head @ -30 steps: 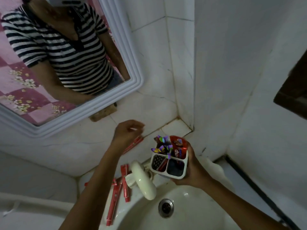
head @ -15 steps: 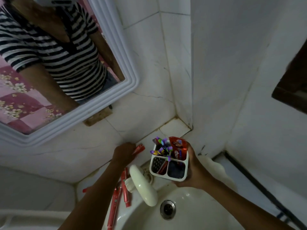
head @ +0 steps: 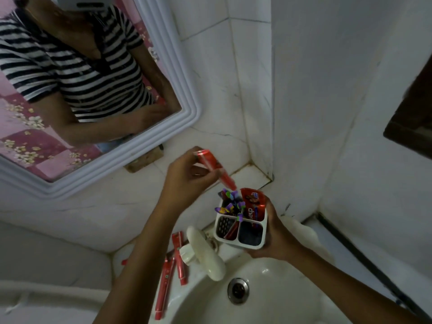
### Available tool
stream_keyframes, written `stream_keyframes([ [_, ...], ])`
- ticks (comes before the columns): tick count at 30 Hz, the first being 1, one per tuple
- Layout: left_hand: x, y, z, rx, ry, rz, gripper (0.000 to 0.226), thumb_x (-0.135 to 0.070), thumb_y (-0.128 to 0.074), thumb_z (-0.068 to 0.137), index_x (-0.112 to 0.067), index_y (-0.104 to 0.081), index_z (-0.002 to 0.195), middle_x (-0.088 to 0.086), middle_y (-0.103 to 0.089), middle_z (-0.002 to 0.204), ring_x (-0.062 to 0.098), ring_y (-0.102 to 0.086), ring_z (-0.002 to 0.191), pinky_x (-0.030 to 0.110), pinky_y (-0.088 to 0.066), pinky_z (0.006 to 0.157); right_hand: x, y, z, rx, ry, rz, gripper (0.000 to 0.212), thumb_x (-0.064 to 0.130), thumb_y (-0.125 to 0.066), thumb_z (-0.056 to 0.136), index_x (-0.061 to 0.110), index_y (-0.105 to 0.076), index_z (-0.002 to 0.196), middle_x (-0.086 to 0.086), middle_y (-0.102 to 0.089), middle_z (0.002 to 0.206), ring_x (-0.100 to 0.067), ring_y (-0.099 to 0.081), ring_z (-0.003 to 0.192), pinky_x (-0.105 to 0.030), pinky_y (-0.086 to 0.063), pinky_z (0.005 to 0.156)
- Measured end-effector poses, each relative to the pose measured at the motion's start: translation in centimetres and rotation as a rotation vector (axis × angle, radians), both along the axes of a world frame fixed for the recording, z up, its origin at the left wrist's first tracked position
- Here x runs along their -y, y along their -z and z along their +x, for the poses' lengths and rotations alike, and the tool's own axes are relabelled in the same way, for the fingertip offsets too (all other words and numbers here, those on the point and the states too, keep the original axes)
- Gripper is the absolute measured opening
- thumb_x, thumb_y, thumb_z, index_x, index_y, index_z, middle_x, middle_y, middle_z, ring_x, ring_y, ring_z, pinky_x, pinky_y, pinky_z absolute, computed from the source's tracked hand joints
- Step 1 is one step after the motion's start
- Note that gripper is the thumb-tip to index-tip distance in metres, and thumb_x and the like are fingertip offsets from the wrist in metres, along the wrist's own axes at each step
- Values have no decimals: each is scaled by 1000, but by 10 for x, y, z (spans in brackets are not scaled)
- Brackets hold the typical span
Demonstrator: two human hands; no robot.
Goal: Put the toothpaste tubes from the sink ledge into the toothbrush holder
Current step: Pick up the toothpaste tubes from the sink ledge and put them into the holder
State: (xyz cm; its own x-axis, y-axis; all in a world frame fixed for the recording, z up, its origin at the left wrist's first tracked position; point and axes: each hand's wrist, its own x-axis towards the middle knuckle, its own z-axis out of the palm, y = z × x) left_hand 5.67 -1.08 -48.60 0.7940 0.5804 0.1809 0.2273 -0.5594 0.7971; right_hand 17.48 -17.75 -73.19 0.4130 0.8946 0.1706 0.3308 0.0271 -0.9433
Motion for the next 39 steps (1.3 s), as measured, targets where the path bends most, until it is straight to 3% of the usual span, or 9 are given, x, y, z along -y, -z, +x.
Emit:
stream_keyframes([
  [4, 20, 15, 19, -184, 134, 61, 22, -24, -81, 76, -17, -64, 88, -4, -74, 88, 8, -74, 81, 40, -63, 78, 1, 2, 0, -30, -30, -38, 154, 11, -108, 55, 32, -4, 167, 5, -33, 168, -8, -42, 155, -25, -46, 121],
  [10, 32, 52, 34, -414, 144, 396, 26, -45, -73, 76, -31, -67, 98, -12, -71, 101, 13, -62, 95, 43, -55, 85, -1, -5, 4, -59, -68, -125, 145, 30, -107, 62, 35, -8, 168, 5, -38, 168, -16, -46, 153, -46, -47, 123],
  [14, 14, 48, 17, -330, 78, 295, 24, -44, -70, 77, -33, -67, 99, -12, -70, 101, 10, -63, 98, 38, -54, 87, 6, -2, 3, -80, -40, -101, 144, 4, -104, 62, 45, -11, 164, 34, -40, 153, 15, -51, 136, -16, -50, 112],
  [19, -36, 55, -44, -273, -241, 213, 12, -27, -74, 82, -28, -70, 94, -9, -73, 89, 11, -69, 86, 26, -54, 75, 5, -2, 1, -39, -37, -86, 148, 3, -104, 58, 49, -10, 162, 12, -39, 165, -12, -47, 152, -42, -51, 120],
  [23, -64, 96, -98, -670, -399, 144, 15, -27, -74, 79, -31, -69, 93, -1, -74, 101, 19, -69, 97, 32, -57, 83, 5, -2, -2, -60, -53, -54, 144, -3, -101, 60, 62, -17, 158, 10, -37, 166, -24, -45, 154, -54, -58, 110],
  [29, -62, 163, -125, -943, -486, 62, 45, -64, -64, 71, -21, -69, 86, 1, -73, 95, 18, -67, 84, 29, -56, 82, 6, -6, -4, -175, -96, -61, 142, 17, -104, 48, 79, -19, 144, 39, -42, 152, -1, -50, 146, -57, -54, 114],
  [32, -57, 175, -115, -1014, -523, 48, 62, -77, -60, 63, -17, -67, 77, 1, -71, 75, 16, -66, 67, 27, -57, 71, 6, -9, -4, -235, -89, -86, 135, 21, -109, 50, 74, -26, 142, 20, -44, 157, -7, -54, 143, -61, -50, 117],
  [36, -63, 188, -102, -1025, -558, 48, 39, -50, -69, 75, -13, -68, 87, 2, -70, 76, 19, -69, 70, 31, -60, 71, 6, -14, -5, -247, -71, -72, 133, 5, -104, 64, 63, -21, 151, 9, -40, 162, -14, -48, 150, -37, -60, 108],
  [39, -68, 185, -93, -962, -566, 34, 33, -43, -71, 73, -12, -70, 84, 6, -73, 80, 23, -71, 73, 28, -58, 67, 5, -11, -3, -156, -64, -63, 141, -29, -88, 68, 64, -16, 147, 13, -36, 159, 14, -54, 136, -17, -60, 94],
])
